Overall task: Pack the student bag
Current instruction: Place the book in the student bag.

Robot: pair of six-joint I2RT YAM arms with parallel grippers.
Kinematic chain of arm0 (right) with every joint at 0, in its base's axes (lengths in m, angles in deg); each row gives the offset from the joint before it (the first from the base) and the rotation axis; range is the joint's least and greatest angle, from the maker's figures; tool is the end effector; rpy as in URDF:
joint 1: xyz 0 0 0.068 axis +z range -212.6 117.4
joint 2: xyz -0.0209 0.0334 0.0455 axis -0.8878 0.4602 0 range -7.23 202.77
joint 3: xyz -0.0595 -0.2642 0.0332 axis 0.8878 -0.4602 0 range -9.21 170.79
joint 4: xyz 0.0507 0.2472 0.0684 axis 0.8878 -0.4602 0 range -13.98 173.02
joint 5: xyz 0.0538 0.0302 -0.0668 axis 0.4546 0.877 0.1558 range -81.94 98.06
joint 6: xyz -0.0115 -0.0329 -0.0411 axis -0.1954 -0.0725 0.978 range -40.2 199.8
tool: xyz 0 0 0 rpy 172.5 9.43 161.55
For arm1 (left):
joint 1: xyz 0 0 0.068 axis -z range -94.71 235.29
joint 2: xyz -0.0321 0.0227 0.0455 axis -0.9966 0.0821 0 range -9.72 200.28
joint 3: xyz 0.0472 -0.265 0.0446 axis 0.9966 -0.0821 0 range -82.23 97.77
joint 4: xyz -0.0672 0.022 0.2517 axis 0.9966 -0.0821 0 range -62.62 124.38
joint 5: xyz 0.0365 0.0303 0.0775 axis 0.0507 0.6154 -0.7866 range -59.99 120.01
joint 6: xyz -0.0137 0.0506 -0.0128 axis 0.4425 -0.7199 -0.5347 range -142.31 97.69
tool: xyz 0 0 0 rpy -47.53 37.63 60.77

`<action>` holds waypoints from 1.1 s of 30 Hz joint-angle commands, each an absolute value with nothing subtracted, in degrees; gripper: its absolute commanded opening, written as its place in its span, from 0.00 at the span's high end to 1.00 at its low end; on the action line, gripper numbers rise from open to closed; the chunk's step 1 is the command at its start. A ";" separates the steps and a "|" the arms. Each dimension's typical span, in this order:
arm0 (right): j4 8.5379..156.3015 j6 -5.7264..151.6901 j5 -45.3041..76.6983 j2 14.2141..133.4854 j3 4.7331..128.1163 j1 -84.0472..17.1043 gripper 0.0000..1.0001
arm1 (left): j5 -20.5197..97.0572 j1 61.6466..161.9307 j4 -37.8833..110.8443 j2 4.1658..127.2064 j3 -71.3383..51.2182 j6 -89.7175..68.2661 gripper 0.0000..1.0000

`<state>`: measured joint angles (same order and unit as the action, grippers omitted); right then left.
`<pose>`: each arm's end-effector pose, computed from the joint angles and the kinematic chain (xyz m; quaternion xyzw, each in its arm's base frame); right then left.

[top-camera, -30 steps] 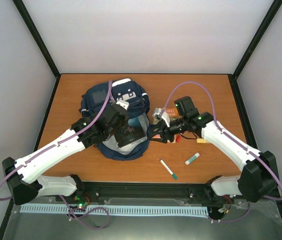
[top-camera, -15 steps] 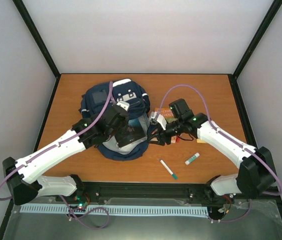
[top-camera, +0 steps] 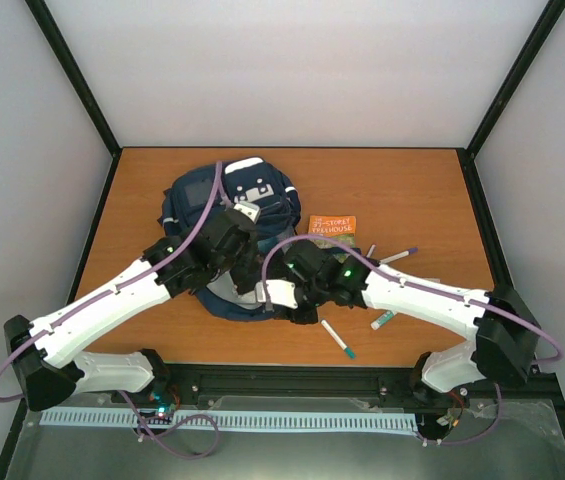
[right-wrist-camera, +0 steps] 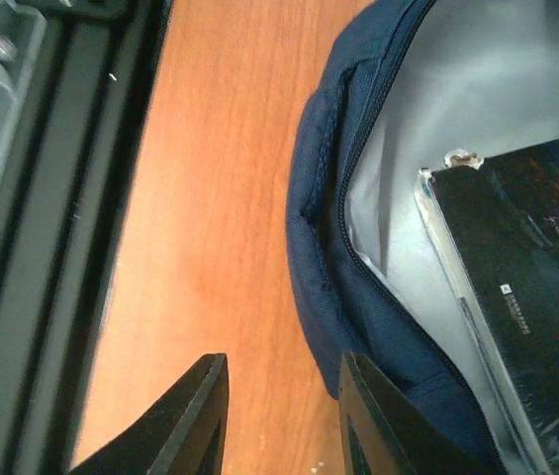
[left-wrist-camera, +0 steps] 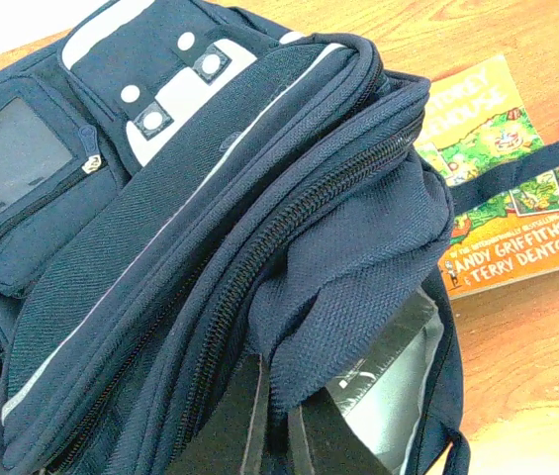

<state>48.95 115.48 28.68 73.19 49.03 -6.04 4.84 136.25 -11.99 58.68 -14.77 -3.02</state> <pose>0.1467 0.2450 0.2477 -0.7146 0.6151 0.2202 0.2499 0.1634 -0.1775 0.3368 0.1718 0.8962 -0.0385 0.4073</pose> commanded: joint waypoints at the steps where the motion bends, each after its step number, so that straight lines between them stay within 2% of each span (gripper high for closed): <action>1: 52.66 122.73 16.11 75.83 49.74 -2.00 0.67 | 5.86 135.83 -9.01 57.27 -10.61 -1.09 0.99; 8: 56.77 128.12 8.73 78.87 51.10 -0.35 0.71 | 6.33 135.82 -9.49 56.16 -11.54 -0.36 0.99; 20: 64.15 133.28 3.71 85.70 53.16 -0.32 0.74 | 4.00 135.83 -12.01 52.89 -11.59 0.80 0.99; 24: 66.61 135.83 1.12 88.12 53.63 -0.33 0.70 | 3.45 135.80 -12.22 52.51 -11.41 0.22 0.99; 29: 67.51 137.65 0.06 91.31 53.81 -0.37 0.57 | 4.95 135.78 -12.24 52.51 -11.23 0.23 0.99; 33: 67.20 137.54 0.91 92.61 54.21 -0.32 0.52 | 4.84 135.82 -12.18 52.66 -11.80 0.24 0.99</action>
